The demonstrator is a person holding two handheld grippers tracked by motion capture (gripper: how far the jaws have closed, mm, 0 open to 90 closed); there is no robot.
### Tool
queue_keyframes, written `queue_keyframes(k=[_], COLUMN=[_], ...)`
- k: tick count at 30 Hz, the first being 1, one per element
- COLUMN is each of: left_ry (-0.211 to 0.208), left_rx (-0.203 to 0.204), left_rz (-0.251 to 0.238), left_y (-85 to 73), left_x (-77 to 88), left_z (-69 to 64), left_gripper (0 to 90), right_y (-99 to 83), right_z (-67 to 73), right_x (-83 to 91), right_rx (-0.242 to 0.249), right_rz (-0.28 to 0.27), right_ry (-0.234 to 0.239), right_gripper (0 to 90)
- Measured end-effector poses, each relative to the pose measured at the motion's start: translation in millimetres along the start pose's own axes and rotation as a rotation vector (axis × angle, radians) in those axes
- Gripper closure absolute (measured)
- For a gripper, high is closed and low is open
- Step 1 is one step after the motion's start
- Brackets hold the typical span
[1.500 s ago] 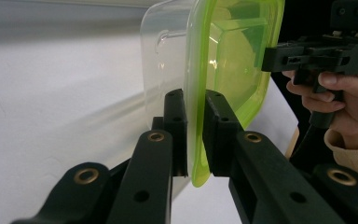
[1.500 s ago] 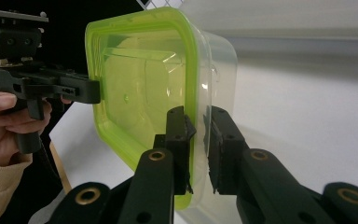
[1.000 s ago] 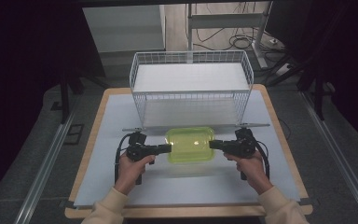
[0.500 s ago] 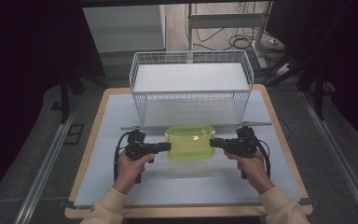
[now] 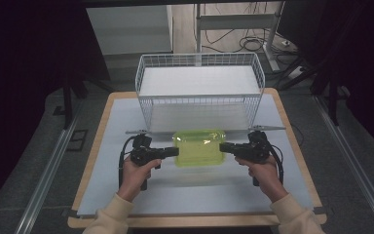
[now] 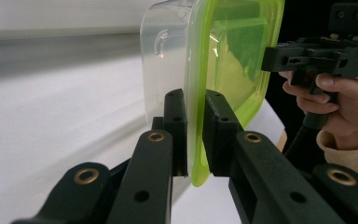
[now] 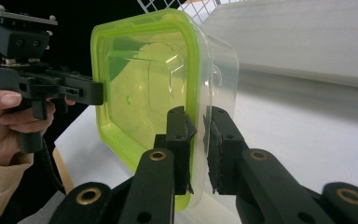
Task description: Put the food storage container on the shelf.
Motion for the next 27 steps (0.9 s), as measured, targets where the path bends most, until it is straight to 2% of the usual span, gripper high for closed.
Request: queue_keyframes(k=[5, 22, 27], left_ry=[0.005, -0.004, -0.002], left_rx=[-0.019, -0.040, -0.059], left_rz=[0.004, -0.016, -0.023], left_y=[8.6, 32.7, 45.1], left_x=[-1.9, 1.3, 4.8], left_z=[-4.9, -16.0, -22.1], left_gripper=[81.6, 81.5, 81.5], right_y=[5.8, 29.2, 43.3], right_z=[-0.5, 2.3, 7.3], right_x=[6.3, 17.5, 24.1], right_rx=[0.002, 0.010, 0.027], right_rz=[-0.015, -0.044, -0.055], right_ry=[-0.005, -0.006, -0.012], right_gripper=[80.3, 80.4, 80.4])
Point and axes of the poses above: each handheld gripper's, and its own axes: x roughly backward along the jaws, y roughly out of its top, z roughly to its left, the point moved 2 cm from there along -x, roughly forward along the jaws, and after that the axes turned 12 degrees about -y, right-handed, at the moved point
